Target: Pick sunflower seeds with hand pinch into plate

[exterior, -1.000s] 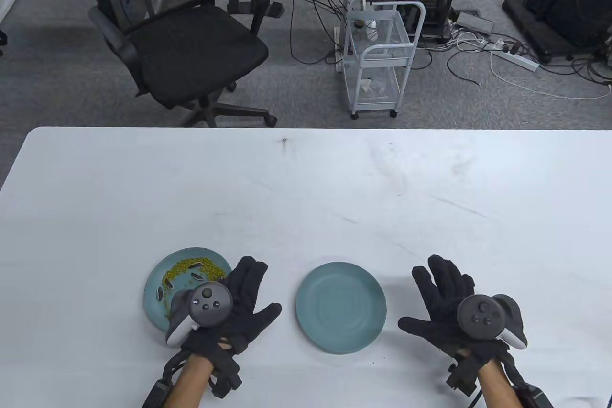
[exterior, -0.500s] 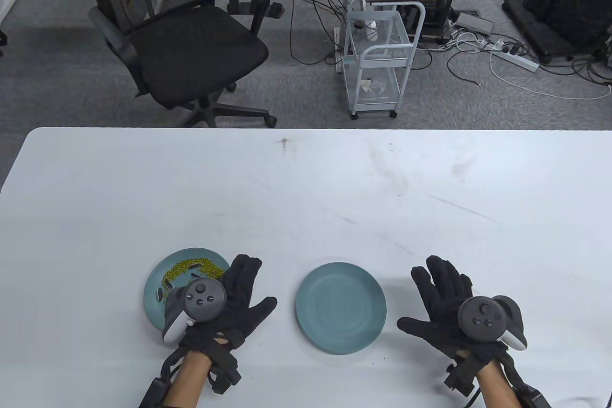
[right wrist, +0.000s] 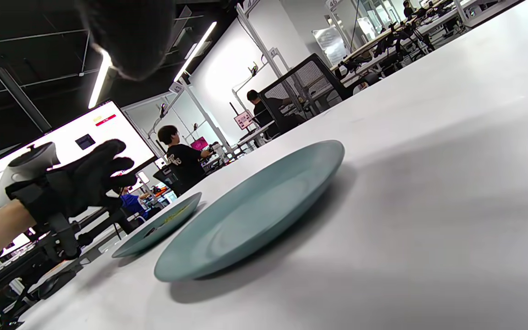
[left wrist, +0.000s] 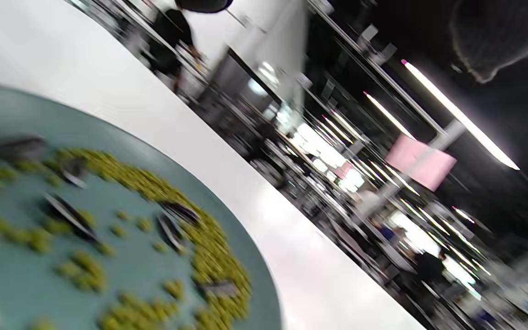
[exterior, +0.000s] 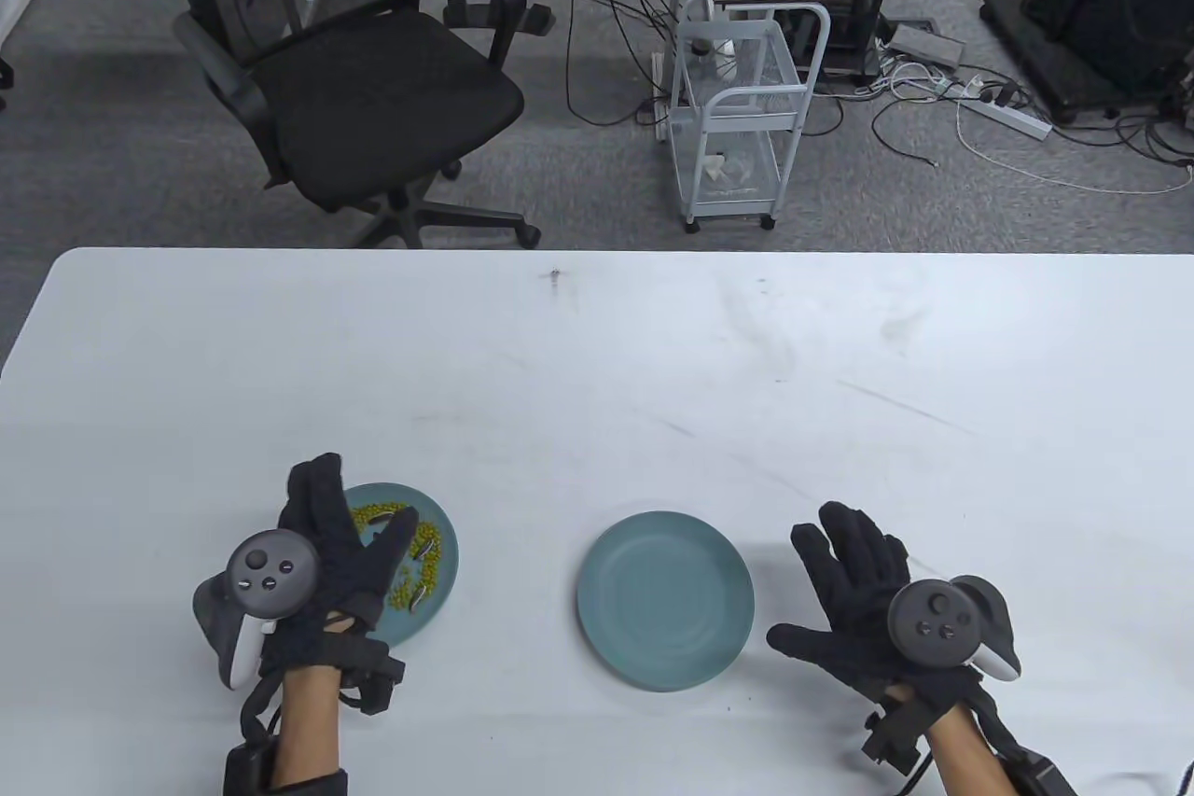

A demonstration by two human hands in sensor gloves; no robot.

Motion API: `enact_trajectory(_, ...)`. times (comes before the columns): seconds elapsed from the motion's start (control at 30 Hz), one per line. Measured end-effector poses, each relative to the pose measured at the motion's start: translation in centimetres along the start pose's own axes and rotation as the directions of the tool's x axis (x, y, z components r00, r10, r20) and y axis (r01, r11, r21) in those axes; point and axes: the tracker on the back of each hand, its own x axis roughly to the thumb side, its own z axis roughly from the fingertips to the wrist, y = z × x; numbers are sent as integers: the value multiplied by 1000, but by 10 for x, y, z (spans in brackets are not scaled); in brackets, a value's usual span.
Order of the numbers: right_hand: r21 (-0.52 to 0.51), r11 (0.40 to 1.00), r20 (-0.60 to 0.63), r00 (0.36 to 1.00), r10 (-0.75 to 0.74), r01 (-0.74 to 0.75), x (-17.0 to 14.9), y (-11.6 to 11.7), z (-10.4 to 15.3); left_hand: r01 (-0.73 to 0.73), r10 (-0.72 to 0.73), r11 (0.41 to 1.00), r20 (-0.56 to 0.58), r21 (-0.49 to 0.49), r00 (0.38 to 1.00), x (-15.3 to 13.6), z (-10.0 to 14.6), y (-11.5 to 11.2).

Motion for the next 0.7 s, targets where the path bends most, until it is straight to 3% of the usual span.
enact_trajectory(0.1, -44, 999, 14, 1000, -9, 9, -1, -2, 1, -38, 66, 985, -161, 168, 985, -21, 0, 10)
enact_trajectory(0.33, -42, 998, 11, 999, -36, 36, -2, 0, 0, 50, -9, 994, -401, 93, 916, -49, 0, 4)
enact_trajectory(0.5, -39, 998, 15, 999, -49, 50, -2, 0, 0, 51, 3, 995, -561, 80, 828, -69, 0, -3)
enact_trajectory(0.7, -23, 997, 18, 997, -70, 70, -3, 2, -2, 73, -49, 997, -618, 14, 784, -81, -2, -15)
